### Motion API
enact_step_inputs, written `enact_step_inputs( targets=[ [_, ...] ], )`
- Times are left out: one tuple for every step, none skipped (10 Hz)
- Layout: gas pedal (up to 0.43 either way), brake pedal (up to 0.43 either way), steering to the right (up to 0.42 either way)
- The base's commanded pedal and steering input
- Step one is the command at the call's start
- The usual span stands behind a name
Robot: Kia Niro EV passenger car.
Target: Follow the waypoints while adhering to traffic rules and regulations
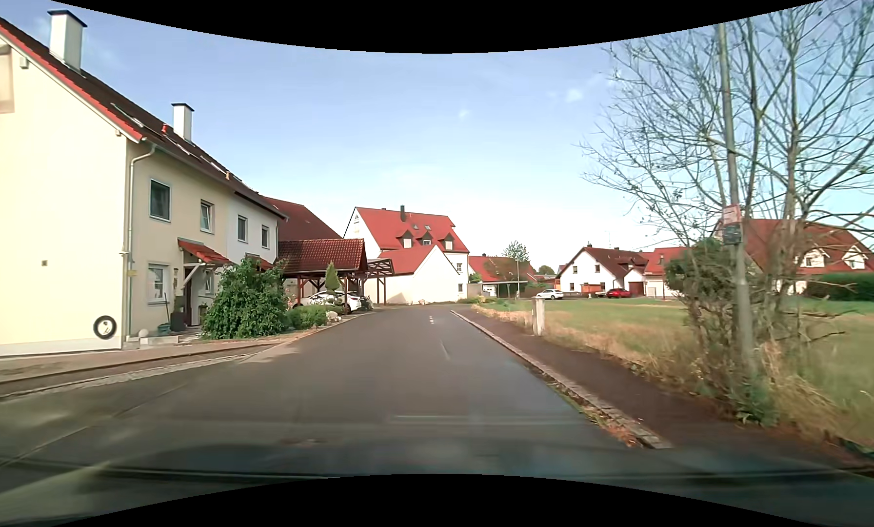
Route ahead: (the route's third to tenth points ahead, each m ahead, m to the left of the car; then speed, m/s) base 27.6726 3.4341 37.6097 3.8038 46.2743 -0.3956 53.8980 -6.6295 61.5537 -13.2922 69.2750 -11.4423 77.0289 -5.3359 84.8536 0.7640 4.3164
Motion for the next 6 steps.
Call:
enact_step_inputs(
  targets=[
    [0.138, 0.0, -0.029],
    [0.138, 0.0, -0.029],
    [0.138, 0.0, -0.032],
    [0.138, 0.0, -0.035],
    [0.138, 0.0, -0.035],
    [0.138, 0.0, -0.035]
  ],
)
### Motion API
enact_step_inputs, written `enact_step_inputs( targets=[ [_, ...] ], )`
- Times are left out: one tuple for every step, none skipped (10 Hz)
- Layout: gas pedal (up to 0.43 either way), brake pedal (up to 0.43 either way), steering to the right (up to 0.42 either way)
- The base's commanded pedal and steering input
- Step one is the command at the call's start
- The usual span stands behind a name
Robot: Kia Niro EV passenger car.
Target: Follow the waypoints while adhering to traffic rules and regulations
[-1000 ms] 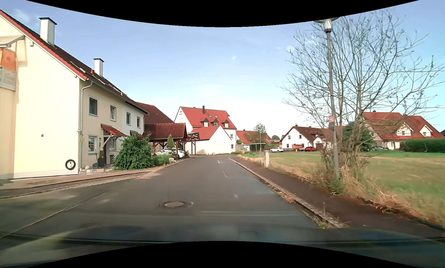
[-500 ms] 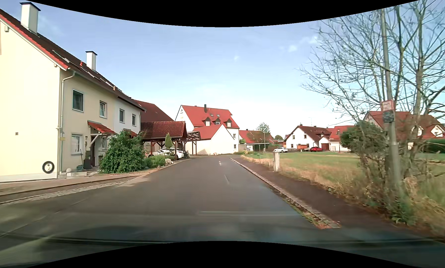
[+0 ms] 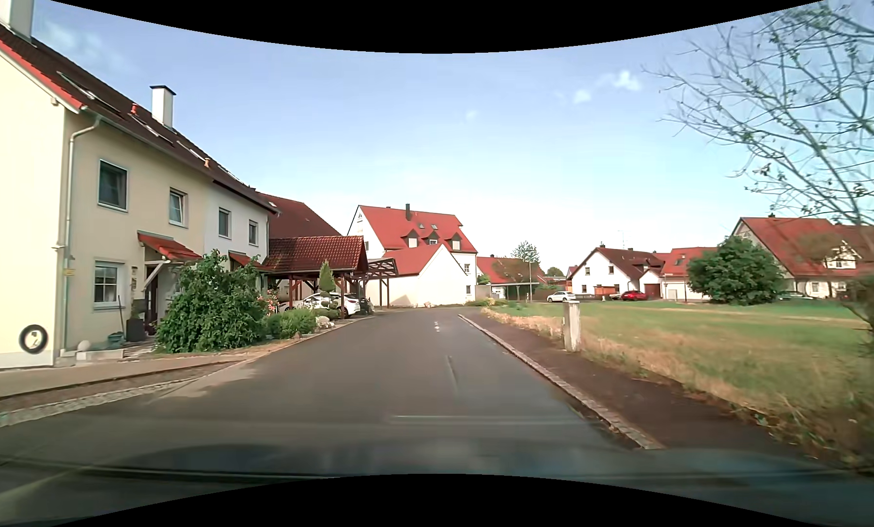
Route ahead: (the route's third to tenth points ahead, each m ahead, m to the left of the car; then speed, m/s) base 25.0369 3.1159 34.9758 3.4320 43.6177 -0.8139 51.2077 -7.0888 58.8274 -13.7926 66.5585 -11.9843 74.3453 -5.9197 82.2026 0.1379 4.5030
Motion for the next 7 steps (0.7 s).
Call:
enact_step_inputs(
  targets=[
    [0.13, 0.0, -0.034],
    [0.13, 0.0, -0.034],
    [0.13, 0.0, -0.033],
    [0.118, 0.0, -0.034],
    [0.118, 0.0, -0.033],
    [0.118, 0.0, -0.033],
    [0.098, 0.0, -0.033]
  ],
)
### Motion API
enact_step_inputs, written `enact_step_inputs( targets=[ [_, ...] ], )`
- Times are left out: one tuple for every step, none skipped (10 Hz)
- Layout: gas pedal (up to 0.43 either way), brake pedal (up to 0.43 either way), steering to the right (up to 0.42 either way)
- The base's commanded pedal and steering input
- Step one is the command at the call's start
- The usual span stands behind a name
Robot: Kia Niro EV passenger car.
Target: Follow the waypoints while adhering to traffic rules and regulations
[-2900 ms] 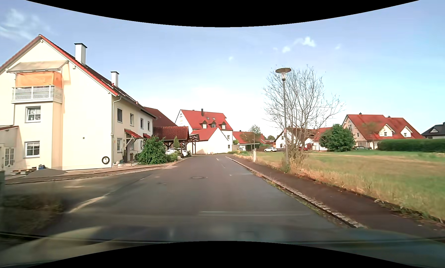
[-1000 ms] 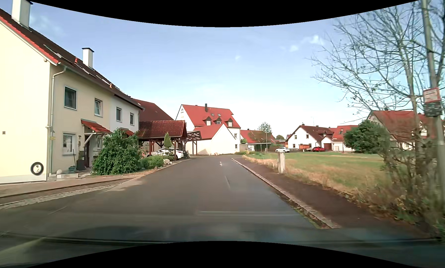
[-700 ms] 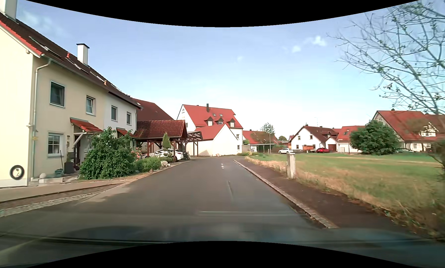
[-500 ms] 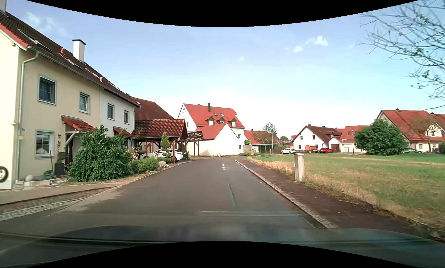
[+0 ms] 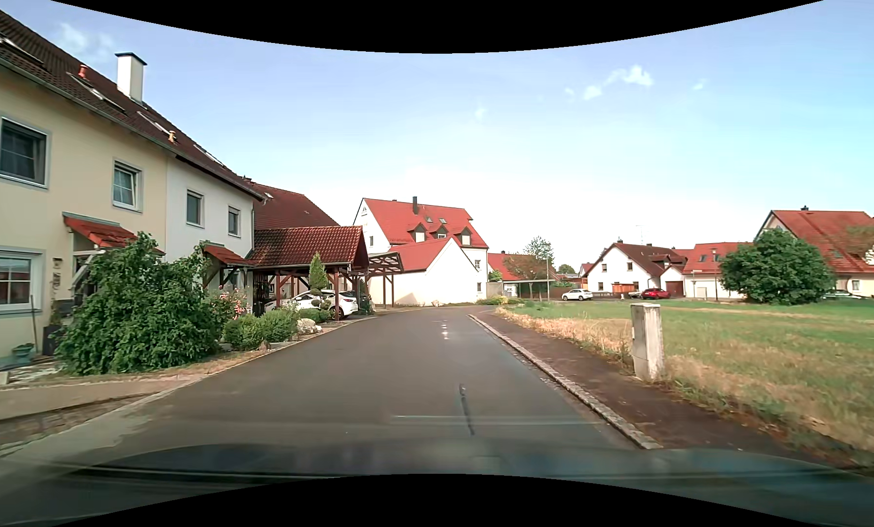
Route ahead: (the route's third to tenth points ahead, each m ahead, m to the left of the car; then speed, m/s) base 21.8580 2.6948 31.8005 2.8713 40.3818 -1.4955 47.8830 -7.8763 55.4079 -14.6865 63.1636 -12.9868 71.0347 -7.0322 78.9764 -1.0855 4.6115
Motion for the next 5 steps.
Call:
enact_step_inputs(
  targets=[
    [0.087, 0.0, -0.033],
    [0.087, 0.0, -0.032],
    [0.087, 0.0, -0.028],
    [0.087, 0.0, -0.02],
    [0.087, 0.0, -0.012]
  ],
)
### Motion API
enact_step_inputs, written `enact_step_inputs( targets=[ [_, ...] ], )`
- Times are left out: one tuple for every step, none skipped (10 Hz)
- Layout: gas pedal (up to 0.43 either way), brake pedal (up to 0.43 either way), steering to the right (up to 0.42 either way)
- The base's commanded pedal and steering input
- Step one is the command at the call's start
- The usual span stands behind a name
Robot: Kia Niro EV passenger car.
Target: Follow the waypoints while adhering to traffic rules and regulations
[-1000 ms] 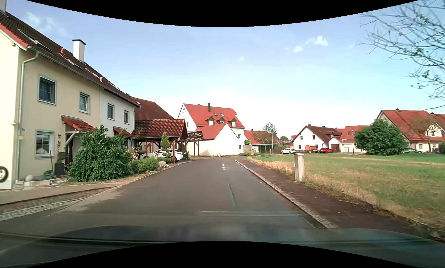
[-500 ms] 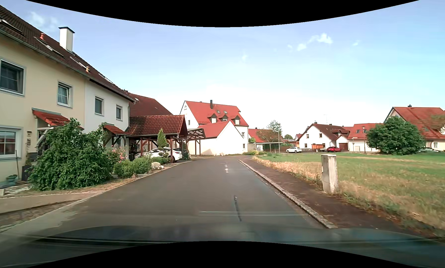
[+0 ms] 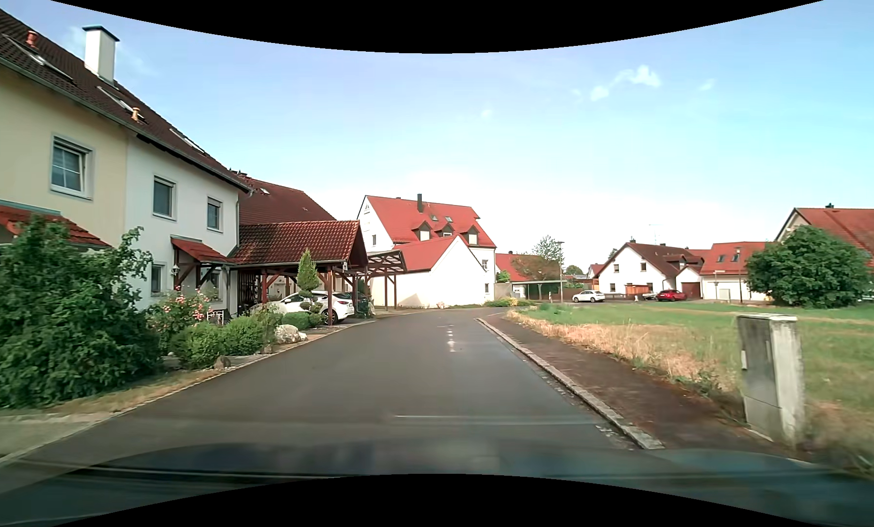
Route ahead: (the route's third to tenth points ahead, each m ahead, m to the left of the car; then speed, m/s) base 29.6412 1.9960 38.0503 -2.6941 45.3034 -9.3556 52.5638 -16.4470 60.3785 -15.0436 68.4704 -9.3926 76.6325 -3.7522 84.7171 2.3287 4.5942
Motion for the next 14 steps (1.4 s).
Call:
enact_step_inputs(
  targets=[
    [0.087, 0.0, -0.009],
    [0.087, 0.0, -0.01],
    [0.087, 0.0, -0.01],
    [0.087, 0.0, -0.012],
    [0.087, 0.0, -0.016],
    [0.087, 0.0, -0.019],
    [0.087, 0.0, -0.019],
    [0.087, 0.0, -0.019],
    [0.087, 0.0, -0.019],
    [0.087, 0.0, -0.02],
    [0.087, 0.0, -0.02],
    [0.087, 0.0, -0.02],
    [0.087, 0.0, -0.02],
    [0.087, 0.0, -0.019]
  ],
)
